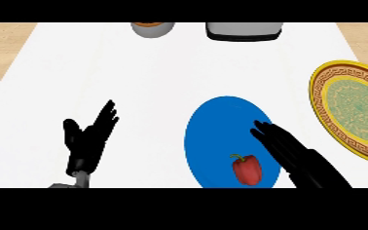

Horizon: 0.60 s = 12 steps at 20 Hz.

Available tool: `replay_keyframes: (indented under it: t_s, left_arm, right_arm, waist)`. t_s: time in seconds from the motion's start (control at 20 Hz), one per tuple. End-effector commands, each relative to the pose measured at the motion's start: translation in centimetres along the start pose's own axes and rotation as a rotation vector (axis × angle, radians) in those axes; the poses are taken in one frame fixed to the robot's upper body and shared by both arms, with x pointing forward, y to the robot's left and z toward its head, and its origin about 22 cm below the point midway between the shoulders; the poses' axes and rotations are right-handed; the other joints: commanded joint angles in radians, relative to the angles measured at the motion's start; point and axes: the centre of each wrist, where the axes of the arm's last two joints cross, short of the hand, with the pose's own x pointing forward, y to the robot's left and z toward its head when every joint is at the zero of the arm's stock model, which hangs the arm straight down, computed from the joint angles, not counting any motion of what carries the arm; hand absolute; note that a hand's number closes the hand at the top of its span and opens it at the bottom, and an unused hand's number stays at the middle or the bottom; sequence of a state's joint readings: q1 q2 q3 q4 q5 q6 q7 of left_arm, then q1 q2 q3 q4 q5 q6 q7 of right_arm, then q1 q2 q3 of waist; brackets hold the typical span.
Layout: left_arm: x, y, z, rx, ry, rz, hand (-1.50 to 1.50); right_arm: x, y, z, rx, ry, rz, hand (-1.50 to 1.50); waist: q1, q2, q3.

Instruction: Pick the bell pepper from the plate and place it in the plate

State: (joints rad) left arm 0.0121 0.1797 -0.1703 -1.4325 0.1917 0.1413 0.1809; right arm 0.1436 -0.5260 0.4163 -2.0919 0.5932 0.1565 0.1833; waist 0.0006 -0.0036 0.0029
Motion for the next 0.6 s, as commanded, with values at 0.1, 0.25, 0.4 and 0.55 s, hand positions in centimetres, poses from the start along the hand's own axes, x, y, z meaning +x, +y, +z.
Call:
replay_keyframes:
  t_s: [0.1,0.25,0.4,0.55]
  left_arm:
    - [-0.5,0.5,0.0,-0.004,0.022,0.011,0.00]
    - [-0.2,-0.9,0.9,-0.001,0.025,0.021,0.00]
    - [0.9,1.8,0.2,0.005,0.038,-0.016,0.00]
    - [0.2,0.2,-0.8,0.003,0.020,0.008,0.00]
  right_arm:
    - [0.9,3.3,0.2,0.012,0.000,0.006,-1.50]
    - [0.2,3.3,-0.9,-0.015,0.037,0.049,-1.50]
    - [-1.9,4.0,-1.6,-0.013,0.072,0.101,-1.50]
    - [-1.6,1.9,0.2,-0.012,0.100,0.124,-1.50]
  waist:
    - [-0.004,0.003,-0.003]
    - [0.000,0.003,-0.003]
    - [0.000,0.003,-0.003]
    - [-0.005,0.003,-0.003]
